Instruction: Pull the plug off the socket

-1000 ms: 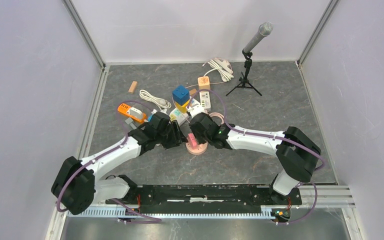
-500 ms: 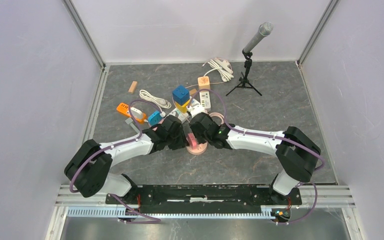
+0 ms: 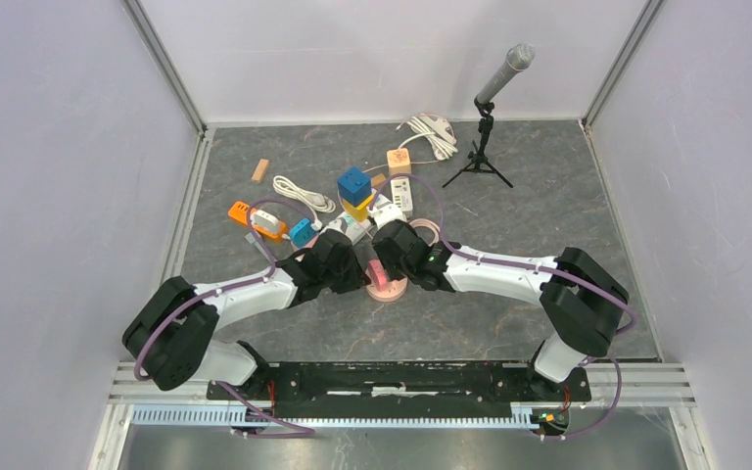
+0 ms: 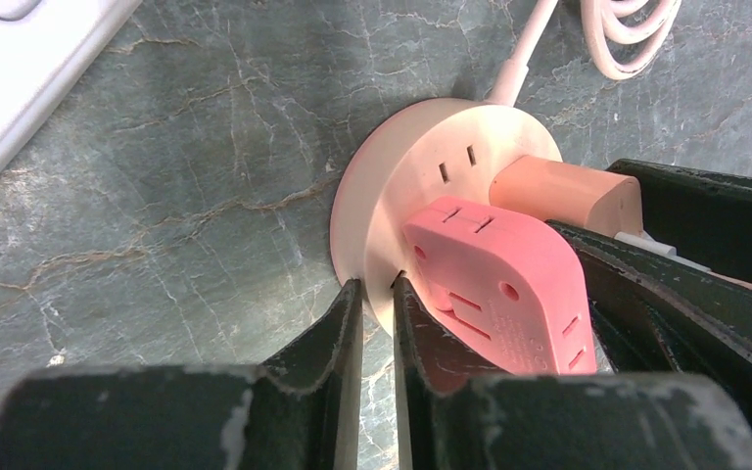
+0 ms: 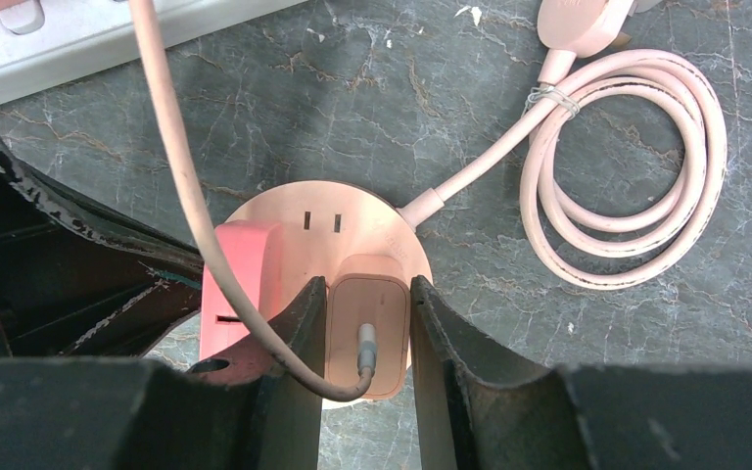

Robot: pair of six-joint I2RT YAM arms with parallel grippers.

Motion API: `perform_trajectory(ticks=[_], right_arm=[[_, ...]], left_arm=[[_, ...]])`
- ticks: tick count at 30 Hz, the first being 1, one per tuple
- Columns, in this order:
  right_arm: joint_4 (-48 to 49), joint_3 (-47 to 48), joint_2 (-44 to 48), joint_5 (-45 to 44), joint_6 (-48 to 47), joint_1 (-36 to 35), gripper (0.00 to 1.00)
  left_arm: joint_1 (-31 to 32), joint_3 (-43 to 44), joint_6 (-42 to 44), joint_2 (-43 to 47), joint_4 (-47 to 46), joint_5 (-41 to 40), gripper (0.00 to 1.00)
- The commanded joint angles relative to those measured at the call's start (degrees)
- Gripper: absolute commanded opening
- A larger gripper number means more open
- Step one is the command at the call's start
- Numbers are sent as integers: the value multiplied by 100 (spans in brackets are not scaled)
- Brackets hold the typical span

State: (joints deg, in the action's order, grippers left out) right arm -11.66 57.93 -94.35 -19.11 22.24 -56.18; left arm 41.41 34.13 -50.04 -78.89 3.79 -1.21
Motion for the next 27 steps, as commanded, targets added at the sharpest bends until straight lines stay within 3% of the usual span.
perform_trajectory(ticks=[1, 6, 9, 18, 27], right_arm=[[106, -11, 13, 58, 132, -27, 38], [-20, 15, 10, 152, 161, -7, 27], [-236, 144, 9, 152, 182, -7, 0], [-279, 535, 316, 546, 192, 30, 0], [71, 283, 400, 1119, 514, 231, 0]], left_arm=[[104, -345, 188, -255, 297, -172, 19], [104, -334, 227, -335, 298, -142, 19], [104, -313, 240, -365, 319, -135, 19], [113, -293, 166, -491, 742, -488, 19], [157, -355, 83, -581, 831, -562, 19]])
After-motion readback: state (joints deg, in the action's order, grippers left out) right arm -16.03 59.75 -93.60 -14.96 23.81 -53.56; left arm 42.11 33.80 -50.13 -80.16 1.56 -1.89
